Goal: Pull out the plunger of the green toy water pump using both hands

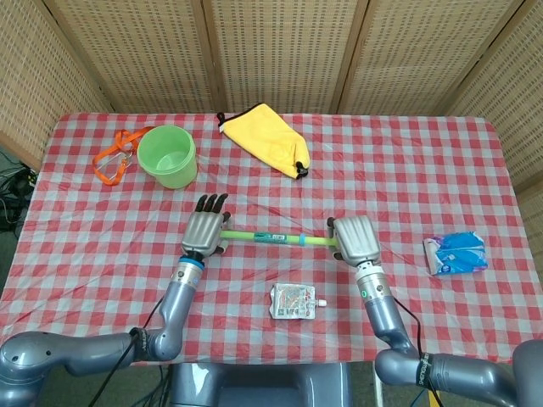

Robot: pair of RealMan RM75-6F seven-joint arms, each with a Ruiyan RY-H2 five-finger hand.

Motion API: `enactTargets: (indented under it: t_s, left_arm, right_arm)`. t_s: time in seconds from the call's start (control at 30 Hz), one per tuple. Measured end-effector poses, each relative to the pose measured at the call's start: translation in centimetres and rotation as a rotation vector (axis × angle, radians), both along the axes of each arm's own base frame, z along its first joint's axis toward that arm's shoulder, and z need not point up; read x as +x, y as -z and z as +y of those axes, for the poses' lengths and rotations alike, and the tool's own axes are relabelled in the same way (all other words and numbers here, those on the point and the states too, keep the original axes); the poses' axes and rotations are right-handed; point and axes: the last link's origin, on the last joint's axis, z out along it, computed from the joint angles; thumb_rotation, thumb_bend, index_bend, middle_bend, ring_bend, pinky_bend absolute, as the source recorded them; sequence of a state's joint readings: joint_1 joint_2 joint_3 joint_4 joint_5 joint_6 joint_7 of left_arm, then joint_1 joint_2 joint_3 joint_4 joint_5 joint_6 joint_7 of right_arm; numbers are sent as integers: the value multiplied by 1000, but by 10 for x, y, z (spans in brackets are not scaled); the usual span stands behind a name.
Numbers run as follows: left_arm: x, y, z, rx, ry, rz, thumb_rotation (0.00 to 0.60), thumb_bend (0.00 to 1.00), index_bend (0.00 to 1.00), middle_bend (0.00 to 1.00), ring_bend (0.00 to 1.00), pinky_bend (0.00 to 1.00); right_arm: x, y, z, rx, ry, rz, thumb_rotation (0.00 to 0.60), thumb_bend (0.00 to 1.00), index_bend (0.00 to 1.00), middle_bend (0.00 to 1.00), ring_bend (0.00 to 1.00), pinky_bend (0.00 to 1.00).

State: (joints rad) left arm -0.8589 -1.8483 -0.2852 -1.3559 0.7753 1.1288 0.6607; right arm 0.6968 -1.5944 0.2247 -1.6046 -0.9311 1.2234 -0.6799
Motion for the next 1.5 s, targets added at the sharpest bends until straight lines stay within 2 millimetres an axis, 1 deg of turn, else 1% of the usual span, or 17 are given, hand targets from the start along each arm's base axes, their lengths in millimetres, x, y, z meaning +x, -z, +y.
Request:
enactTargets:
  t_s: [0.27, 0.43, 1.0, 1.3, 1.5]
  left_arm:
    - [-12, -16, -4, 21, -12, 3, 600, 474, 671, 0, 0, 0]
    - [-20, -23, -7, 19, -21, 10, 600, 474, 671, 0, 0, 0]
    - [-41, -48, -25, 39, -40, 39, 600, 476, 673, 0, 0, 0]
    - [-51, -54, -26, 47, -56, 45, 600, 478, 675, 0, 0, 0]
    - [-54, -57, -23, 54, -57, 51, 600, 477, 676, 0, 0, 0]
  right_arm:
    - [0, 5, -1, 2, -4, -4, 600, 523, 807, 1000, 975, 689]
    - [1, 6, -2, -2, -7, -7, 600, 523, 808, 1000, 975, 689]
    - [-5, 1, -13, -49, 3, -1, 600, 520, 808, 1000, 975, 688]
    - [-11, -2, -18, -67, 24, 5, 600, 520, 807, 1000, 975, 688]
    - [-19, -6, -23, -79, 57, 14, 600, 518, 808, 1000, 975, 688]
